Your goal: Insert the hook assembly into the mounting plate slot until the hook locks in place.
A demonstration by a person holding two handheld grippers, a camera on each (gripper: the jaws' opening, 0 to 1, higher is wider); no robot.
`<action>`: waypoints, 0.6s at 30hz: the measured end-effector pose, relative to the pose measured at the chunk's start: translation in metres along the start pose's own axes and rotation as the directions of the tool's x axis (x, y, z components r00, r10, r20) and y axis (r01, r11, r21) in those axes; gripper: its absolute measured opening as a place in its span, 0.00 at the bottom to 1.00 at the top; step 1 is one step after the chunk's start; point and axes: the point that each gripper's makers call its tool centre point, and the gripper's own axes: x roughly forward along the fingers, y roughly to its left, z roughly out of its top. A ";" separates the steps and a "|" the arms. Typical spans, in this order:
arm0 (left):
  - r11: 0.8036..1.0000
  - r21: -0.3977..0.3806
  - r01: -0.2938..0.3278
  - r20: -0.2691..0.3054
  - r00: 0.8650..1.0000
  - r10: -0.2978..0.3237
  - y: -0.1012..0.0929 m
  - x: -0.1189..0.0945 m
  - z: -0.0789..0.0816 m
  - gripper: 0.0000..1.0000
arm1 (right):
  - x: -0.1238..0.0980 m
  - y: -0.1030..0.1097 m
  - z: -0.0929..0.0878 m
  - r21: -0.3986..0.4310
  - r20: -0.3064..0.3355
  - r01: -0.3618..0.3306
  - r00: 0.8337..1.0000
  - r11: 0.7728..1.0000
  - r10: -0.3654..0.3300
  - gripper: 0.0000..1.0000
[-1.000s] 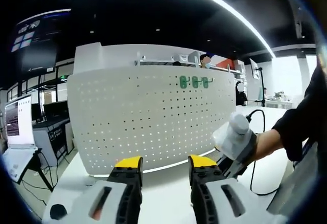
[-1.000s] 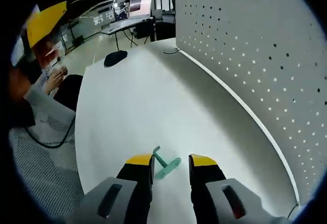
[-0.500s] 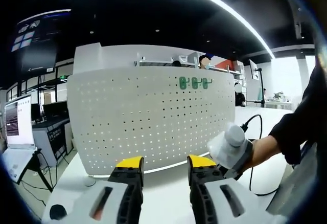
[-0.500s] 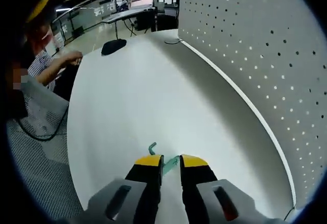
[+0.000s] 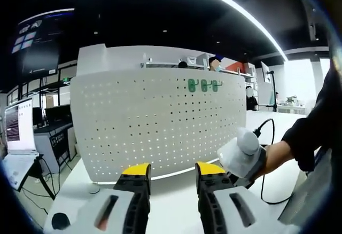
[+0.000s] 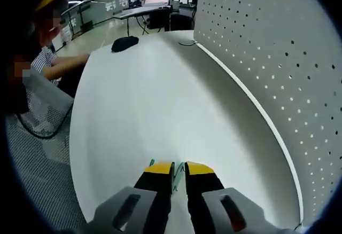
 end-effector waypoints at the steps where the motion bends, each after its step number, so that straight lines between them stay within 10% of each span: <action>1: 1.000 0.000 -0.001 0.000 1.000 0.001 0.000 0.000 0.000 0.34 | 0.000 0.000 0.000 -0.003 -0.003 0.000 1.000 1.000 0.000 0.05; 18: 1.000 0.006 0.010 -0.015 1.000 -0.010 -0.003 0.002 -0.004 0.33 | -0.014 -0.008 0.000 0.042 0.028 0.005 1.000 0.999 -0.006 0.00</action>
